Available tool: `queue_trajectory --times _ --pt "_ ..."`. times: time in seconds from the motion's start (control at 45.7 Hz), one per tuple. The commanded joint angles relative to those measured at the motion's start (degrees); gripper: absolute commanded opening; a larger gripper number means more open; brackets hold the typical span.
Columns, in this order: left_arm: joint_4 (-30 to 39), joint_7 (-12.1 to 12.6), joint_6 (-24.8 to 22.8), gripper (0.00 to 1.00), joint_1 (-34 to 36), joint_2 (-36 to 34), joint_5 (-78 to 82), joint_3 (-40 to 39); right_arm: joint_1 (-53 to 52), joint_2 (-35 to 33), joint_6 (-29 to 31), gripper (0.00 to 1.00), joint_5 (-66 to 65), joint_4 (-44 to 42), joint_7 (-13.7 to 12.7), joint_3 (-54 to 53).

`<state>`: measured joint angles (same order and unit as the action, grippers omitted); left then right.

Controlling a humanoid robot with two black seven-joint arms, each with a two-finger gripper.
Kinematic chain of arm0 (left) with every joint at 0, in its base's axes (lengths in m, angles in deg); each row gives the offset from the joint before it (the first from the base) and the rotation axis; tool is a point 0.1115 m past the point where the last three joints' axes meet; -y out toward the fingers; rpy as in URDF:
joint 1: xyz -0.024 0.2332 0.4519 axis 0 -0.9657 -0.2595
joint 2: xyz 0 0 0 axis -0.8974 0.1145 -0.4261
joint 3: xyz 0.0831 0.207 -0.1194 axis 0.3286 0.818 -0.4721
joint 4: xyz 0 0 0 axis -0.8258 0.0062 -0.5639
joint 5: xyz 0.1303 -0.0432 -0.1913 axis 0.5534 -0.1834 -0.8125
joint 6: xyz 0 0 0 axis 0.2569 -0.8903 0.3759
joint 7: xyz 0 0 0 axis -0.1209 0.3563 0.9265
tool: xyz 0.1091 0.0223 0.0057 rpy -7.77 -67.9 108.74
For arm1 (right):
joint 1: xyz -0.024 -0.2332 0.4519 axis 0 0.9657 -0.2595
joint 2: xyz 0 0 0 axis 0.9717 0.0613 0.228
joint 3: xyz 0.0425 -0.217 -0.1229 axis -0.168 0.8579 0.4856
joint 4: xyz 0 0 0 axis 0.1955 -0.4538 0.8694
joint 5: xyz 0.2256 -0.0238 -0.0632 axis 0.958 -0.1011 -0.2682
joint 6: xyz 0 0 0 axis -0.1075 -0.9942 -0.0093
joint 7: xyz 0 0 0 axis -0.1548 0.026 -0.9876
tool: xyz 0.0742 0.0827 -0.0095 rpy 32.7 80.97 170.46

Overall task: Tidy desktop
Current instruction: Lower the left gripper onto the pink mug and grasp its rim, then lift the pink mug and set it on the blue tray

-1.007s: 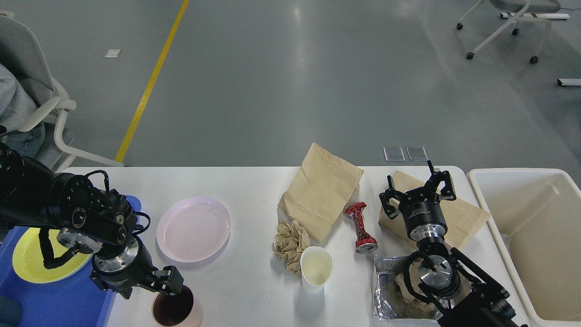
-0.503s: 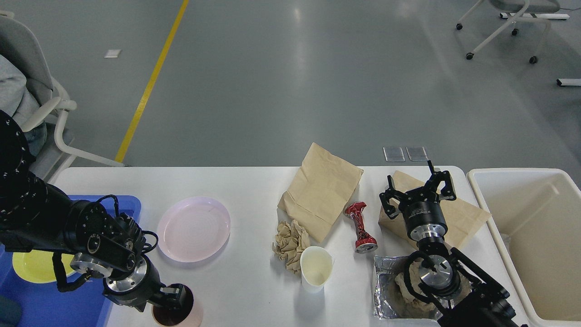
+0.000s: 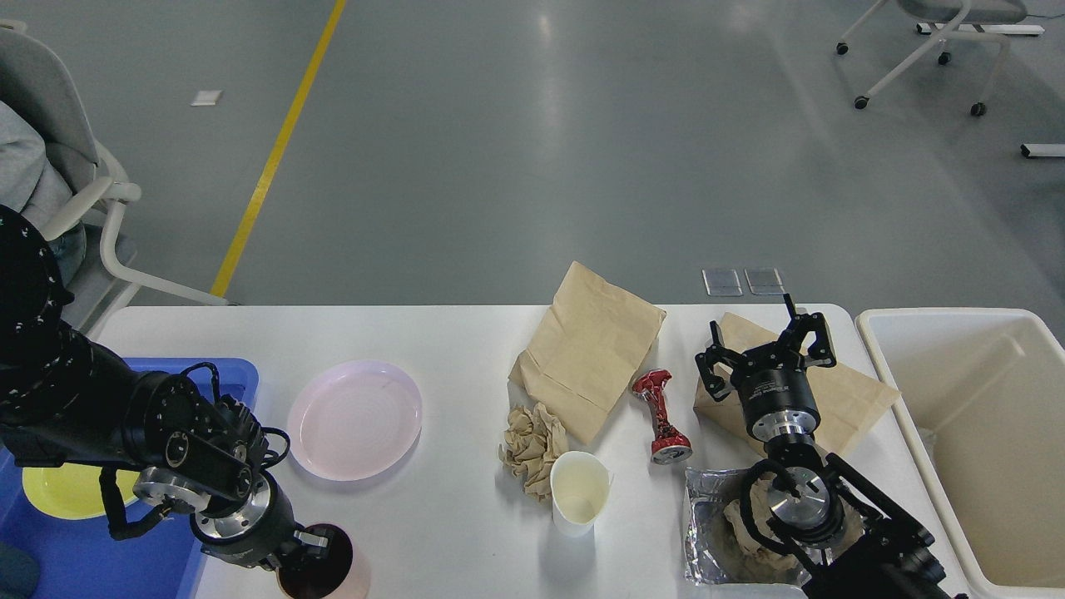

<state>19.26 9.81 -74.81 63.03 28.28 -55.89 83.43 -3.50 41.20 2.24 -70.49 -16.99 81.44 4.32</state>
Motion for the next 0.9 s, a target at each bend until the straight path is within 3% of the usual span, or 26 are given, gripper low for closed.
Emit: queue_trajectory --times 0.0,0.131,0.219,0.263,0.306,0.525,0.875 --pt "0.01 -0.09 -0.1 0.0 0.09 -0.3 -0.05 -0.06 0.02 0.0 0.0 1.0 0.0 0.0 -0.04 -0.05" --pt "0.1 -0.18 -1.94 0.0 1.14 -0.91 -0.93 0.02 0.02 0.0 0.0 1.0 0.0 0.0 -0.04 -0.05" --pt "0.1 -0.27 -5.97 0.0 4.2 -2.66 -1.63 0.11 0.02 0.0 0.0 1.0 0.0 0.0 -0.04 0.04" --pt "0.36 -0.27 -9.05 0.0 7.71 -4.07 -2.07 0.64 0.02 0.0 0.0 1.0 0.0 0.0 -0.04 -0.05" --pt "0.45 -0.27 -15.2 0.0 13.17 -5.04 -2.6 1.34 0.02 0.0 0.0 1.0 0.0 0.0 -0.04 0.04" --pt "1.94 -0.27 -29.79 0.0 29.25 -4.69 -6.38 6.35 -0.07 0.0 0.0 1.0 0.0 0.0 0.05 0.04" --pt "9.85 -2.11 -41.22 0.0 54.48 -1.53 -13.14 14.61 -0.07 0.0 0.0 1.0 0.0 0.0 0.05 0.04"
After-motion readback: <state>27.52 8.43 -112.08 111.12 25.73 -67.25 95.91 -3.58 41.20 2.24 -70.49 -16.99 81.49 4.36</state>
